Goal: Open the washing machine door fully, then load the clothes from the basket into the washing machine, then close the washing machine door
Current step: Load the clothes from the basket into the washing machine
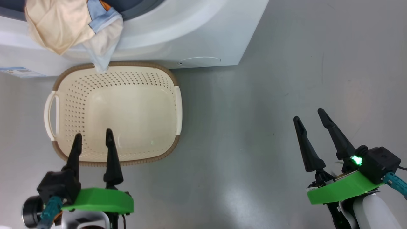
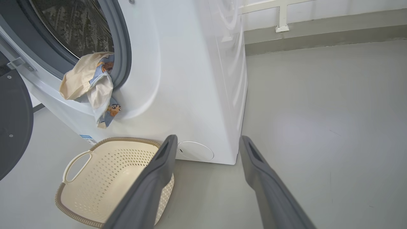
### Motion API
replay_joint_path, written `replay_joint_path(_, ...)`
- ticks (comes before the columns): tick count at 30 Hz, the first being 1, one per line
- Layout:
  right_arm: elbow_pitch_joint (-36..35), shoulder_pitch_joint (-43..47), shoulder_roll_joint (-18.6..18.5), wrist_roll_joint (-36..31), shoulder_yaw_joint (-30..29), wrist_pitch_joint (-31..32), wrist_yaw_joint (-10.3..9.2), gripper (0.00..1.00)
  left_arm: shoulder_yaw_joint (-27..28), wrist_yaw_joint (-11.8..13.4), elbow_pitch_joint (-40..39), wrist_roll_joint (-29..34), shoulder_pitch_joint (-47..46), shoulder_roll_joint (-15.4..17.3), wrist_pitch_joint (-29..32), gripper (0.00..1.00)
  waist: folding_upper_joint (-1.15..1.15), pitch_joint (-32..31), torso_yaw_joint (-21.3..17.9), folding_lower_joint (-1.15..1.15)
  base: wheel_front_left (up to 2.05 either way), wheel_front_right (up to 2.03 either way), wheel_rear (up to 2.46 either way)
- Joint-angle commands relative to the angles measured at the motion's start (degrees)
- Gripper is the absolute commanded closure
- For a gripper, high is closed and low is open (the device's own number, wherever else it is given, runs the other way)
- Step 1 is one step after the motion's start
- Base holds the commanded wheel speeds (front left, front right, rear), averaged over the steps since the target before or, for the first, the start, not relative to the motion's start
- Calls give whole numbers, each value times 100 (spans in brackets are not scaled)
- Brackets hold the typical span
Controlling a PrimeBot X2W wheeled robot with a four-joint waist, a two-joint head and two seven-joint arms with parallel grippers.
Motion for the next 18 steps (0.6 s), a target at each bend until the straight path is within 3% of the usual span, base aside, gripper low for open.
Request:
replay_joint_path(1, -126, 106, 8, -43, 157, -27, 9, 0, 178, 17, -78, -29, -172, 92, -47, 0, 0, 44, -18, 0, 0, 0, 0)
replay_joint_path(7, -139, -20, 34, -35, 221, -27, 9, 0, 256, -74, 366, -147, -865, 118, -75, 0, 0, 219, -95, 0, 0, 0, 0)
replay_joint_path(18, -119, -230, 84, -12, 313, -27, 9, 0, 618, -251, 1959, -478, -2333, 217, -415, 0, 0, 486, -351, 0, 0, 0, 0)
